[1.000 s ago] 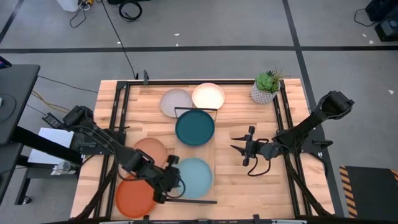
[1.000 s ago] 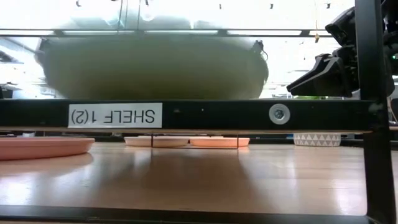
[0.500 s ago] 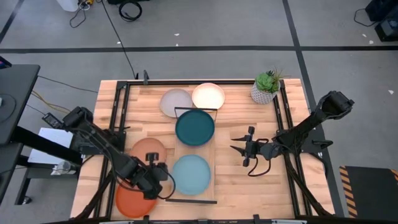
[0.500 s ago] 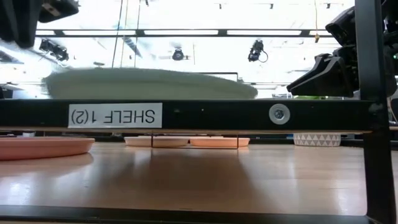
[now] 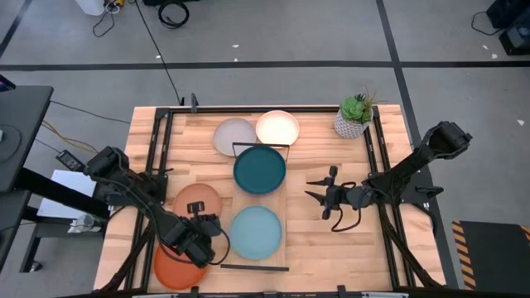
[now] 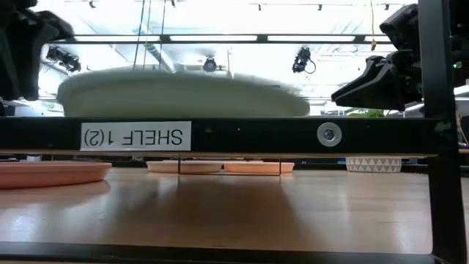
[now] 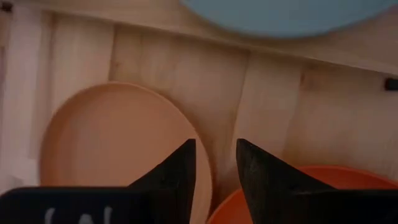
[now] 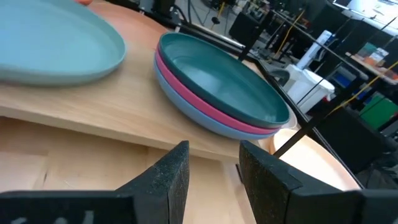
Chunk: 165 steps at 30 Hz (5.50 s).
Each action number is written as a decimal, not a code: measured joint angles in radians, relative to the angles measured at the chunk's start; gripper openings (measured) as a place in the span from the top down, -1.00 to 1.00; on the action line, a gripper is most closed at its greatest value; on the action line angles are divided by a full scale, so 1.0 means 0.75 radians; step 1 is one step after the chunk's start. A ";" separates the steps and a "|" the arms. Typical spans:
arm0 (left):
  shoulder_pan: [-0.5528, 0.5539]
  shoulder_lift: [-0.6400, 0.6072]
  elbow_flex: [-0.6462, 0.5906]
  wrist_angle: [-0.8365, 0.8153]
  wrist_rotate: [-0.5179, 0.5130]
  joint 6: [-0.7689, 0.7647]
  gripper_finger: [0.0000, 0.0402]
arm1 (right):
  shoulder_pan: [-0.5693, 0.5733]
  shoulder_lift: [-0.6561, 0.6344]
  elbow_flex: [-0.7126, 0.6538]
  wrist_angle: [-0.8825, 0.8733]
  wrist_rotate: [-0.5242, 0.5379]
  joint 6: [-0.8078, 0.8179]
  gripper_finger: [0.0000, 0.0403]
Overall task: Place and stack plates onto a shelf
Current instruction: Stack the brown plate on top of the light blue plate on the shelf, then stack the orange plate on top of the dark green plate on the shelf
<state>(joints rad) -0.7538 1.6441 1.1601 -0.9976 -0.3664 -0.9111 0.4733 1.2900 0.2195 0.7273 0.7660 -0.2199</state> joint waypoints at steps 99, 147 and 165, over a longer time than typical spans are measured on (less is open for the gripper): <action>0.085 -0.058 0.226 0.147 0.201 0.336 0.42 | -0.071 0.000 0.000 -0.004 -0.152 0.070 0.28; 0.038 -0.153 -0.467 0.246 0.495 -0.114 0.48 | -0.077 -0.001 0.000 0.024 -0.188 0.055 0.28; 0.310 -0.639 -0.419 -0.293 0.441 -0.072 0.94 | -0.077 -0.001 0.000 0.026 -0.210 0.059 0.28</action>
<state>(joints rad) -0.5216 1.1650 0.8459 -1.2175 -0.0355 -0.9648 0.4156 1.2896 0.2195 0.7471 0.6083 -0.1757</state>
